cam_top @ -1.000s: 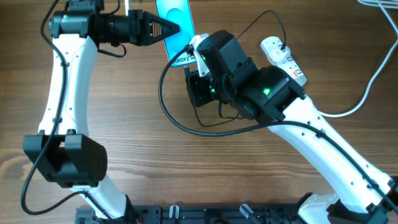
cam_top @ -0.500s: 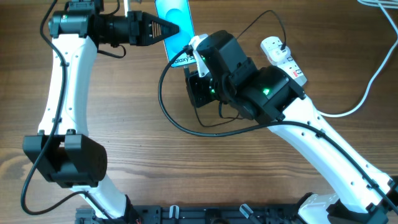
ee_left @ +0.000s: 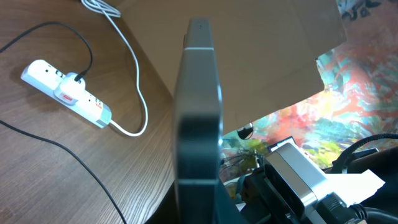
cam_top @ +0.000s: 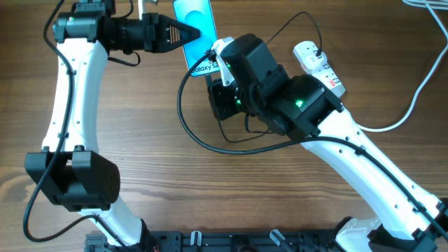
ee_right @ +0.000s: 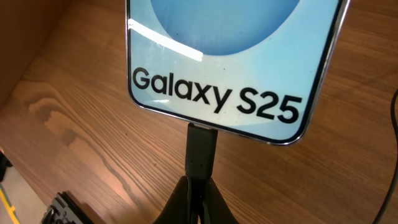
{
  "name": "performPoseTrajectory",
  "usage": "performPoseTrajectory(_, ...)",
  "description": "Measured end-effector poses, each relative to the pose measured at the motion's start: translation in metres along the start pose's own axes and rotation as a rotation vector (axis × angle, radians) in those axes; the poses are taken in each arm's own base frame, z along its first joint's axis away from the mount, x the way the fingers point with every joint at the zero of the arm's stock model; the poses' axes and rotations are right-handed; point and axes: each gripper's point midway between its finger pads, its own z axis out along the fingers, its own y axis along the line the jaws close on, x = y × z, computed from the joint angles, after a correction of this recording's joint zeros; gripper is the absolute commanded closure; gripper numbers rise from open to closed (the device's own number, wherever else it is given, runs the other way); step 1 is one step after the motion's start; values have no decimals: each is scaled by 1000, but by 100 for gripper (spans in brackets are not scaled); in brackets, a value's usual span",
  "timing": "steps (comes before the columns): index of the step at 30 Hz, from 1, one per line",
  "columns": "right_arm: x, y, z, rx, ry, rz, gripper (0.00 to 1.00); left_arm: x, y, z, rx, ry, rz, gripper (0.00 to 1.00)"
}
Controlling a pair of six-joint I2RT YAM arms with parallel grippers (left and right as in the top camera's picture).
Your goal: Plug charger to phone and switch on socket
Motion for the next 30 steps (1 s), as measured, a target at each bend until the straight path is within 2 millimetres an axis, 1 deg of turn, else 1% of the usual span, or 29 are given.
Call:
performPoseTrajectory(9,-6,5,0,-13,-25,-8,95,-1,1,-6,-1,-12,-17,96)
performPoseTrajectory(15,-6,5,1,-14,-28,-47,94,-1,0,-7,1,-14,-20,96)
performPoseTrajectory(18,-6,5,1,-14,-29,-60,93,-1,0,-7,1,-14,-20,96)
performPoseTrajectory(20,-7,6,1,-14,-31,-69,90,-1,0,-7,1,-15,-19,96)
performPoseTrajectory(30,-9,5,0,-11,-42,-107,88,-1,2,-8,-8,-15,-18,96)
